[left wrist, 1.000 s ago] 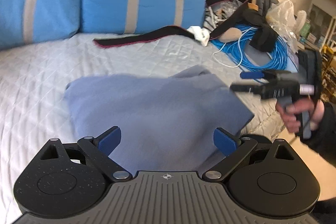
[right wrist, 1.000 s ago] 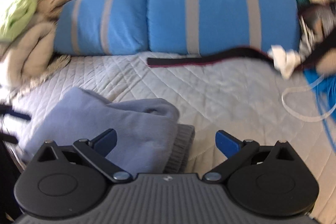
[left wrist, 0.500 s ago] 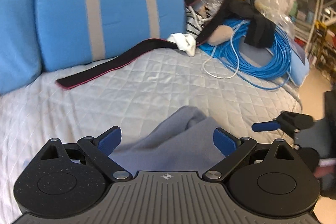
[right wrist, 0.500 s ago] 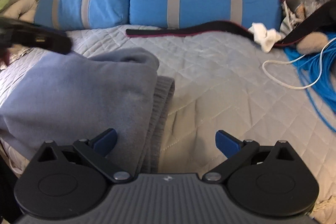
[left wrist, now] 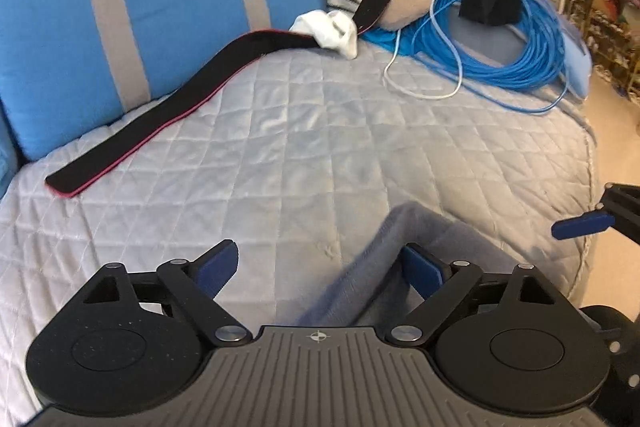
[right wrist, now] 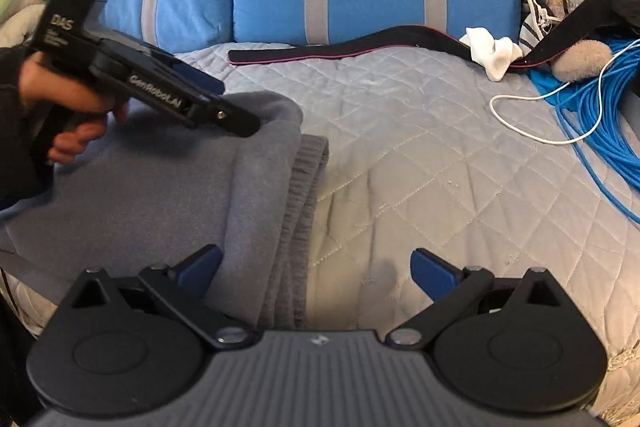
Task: Fold clothes
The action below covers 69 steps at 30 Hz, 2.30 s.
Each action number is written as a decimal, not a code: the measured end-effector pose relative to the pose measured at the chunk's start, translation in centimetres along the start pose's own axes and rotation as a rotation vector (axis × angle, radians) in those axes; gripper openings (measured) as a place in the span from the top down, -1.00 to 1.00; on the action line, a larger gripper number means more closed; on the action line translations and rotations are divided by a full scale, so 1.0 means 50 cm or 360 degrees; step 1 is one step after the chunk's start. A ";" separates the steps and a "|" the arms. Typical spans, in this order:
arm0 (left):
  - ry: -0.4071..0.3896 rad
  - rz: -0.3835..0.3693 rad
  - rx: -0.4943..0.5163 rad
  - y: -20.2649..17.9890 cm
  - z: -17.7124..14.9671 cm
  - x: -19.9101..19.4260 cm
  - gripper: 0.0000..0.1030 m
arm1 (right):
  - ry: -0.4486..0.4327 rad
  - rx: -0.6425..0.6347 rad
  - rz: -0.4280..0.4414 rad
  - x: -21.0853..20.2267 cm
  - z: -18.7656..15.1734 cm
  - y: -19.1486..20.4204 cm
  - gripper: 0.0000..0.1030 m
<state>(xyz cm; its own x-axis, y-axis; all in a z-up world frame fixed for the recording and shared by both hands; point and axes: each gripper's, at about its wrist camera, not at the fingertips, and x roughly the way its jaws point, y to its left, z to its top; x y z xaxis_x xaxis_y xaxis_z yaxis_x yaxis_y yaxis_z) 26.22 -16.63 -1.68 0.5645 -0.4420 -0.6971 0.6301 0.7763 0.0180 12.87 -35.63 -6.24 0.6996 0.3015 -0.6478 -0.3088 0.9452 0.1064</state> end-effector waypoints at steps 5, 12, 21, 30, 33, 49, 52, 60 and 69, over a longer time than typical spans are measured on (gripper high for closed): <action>-0.0095 -0.0065 -0.0186 0.057 0.017 -0.067 -0.75 | -0.0015 0.0023 0.0022 -0.006 -0.003 0.000 -1.00; -0.0140 -0.0016 -0.0250 0.082 -0.028 -0.181 -0.74 | -0.0135 0.0067 0.0099 -0.034 0.040 -0.006 -1.00; -0.0136 0.0276 -0.0450 0.142 -0.172 -0.224 -0.74 | -0.0263 -0.0057 0.0056 0.046 0.159 0.010 -1.00; 0.0108 0.0407 -0.0828 0.234 -0.229 -0.191 -0.82 | -0.0059 -0.0059 -0.0036 0.173 0.176 0.005 -1.00; 0.0095 0.0396 -0.0824 0.237 -0.227 -0.200 -0.81 | -0.0059 -0.0031 -0.0040 0.173 0.172 0.001 -1.00; -0.0110 -0.0264 -0.1634 0.316 -0.355 -0.300 -0.79 | 0.0325 0.0473 0.0634 0.121 0.143 -0.133 -0.97; -0.0052 -0.0399 -0.1705 0.306 -0.375 -0.285 -0.76 | 0.0462 0.0549 0.0746 0.136 0.125 -0.142 -0.81; 0.0110 -0.0515 -0.1575 0.256 -0.354 -0.229 0.04 | 0.0554 0.0513 0.0776 0.150 0.117 -0.104 -0.27; 0.0112 -0.0407 -0.1418 0.245 -0.319 -0.265 0.72 | 0.0465 0.0517 0.0691 0.093 0.141 -0.076 0.67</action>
<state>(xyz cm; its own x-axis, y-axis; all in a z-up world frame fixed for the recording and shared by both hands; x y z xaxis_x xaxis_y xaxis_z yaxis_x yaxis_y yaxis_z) 17.96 5.88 -3.67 0.4131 -0.6417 -0.6462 0.0725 0.7305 -0.6791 21.81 -36.93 -4.33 0.3343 0.6642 -0.6686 -0.2817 0.7475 0.6016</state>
